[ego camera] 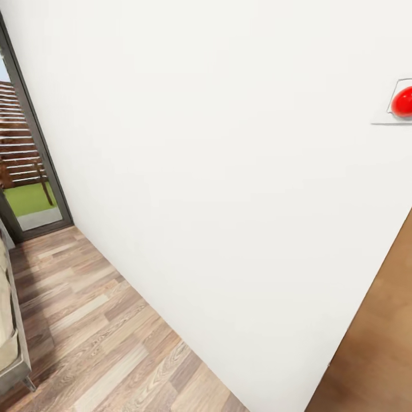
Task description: Put all the toys in the child's room - the three board games (two on the bed and one on the table), the two jigsaw puzzles on the table, and the tennis ball on the table - inside the toy box on the table in the child's room.
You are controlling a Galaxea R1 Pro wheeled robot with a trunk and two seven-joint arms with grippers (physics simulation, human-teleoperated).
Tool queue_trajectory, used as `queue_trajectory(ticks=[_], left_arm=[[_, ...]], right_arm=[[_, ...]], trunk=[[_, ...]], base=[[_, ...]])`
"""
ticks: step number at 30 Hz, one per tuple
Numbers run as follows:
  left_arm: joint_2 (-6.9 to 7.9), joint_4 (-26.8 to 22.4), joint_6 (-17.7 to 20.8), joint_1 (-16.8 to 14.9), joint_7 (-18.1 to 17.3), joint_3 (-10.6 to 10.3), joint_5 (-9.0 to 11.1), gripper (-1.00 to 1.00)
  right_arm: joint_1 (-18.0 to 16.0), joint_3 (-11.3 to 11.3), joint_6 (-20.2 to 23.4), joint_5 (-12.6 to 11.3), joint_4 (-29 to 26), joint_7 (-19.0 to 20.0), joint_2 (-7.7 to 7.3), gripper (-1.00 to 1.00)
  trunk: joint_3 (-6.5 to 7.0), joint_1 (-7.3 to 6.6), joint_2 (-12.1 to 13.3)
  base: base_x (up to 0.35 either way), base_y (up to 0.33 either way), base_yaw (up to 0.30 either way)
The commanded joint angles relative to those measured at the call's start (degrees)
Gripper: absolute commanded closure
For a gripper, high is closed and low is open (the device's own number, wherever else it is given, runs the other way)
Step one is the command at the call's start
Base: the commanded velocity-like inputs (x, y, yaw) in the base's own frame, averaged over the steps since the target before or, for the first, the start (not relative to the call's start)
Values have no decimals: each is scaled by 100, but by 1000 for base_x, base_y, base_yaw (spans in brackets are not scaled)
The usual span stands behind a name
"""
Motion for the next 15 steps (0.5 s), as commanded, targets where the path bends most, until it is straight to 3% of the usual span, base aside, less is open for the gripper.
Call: queue_trajectory(ticks=[1, 3, 7, 15], left_arm=[[68, -9, 104, -251, 55, 174, 112, -100], [187, -24, 228, -591, 102, 382, 189, -100], [391, -36, 312, -1036, 141, 605, 266, -100], [472, -111, 167, -1160, 153, 652, 252, -100]], right_arm=[[-74, -3, 40, 3, -19, -19, 5, -100], [-213, -3, 48, 9, -30, -17, 12, -100], [-505, -3, 57, 14, -34, -5, 29, -100], [-594, 45, 30, 94, -7, 2, 29, -100]], trunk=[[-13, -1, -3], [-24, -1, -3], [-46, -1, -3], [-91, -1, -3]], base=[[0, 0, 258], [0, 0, 254], [0, 0, 249], [0, 0, 245]])
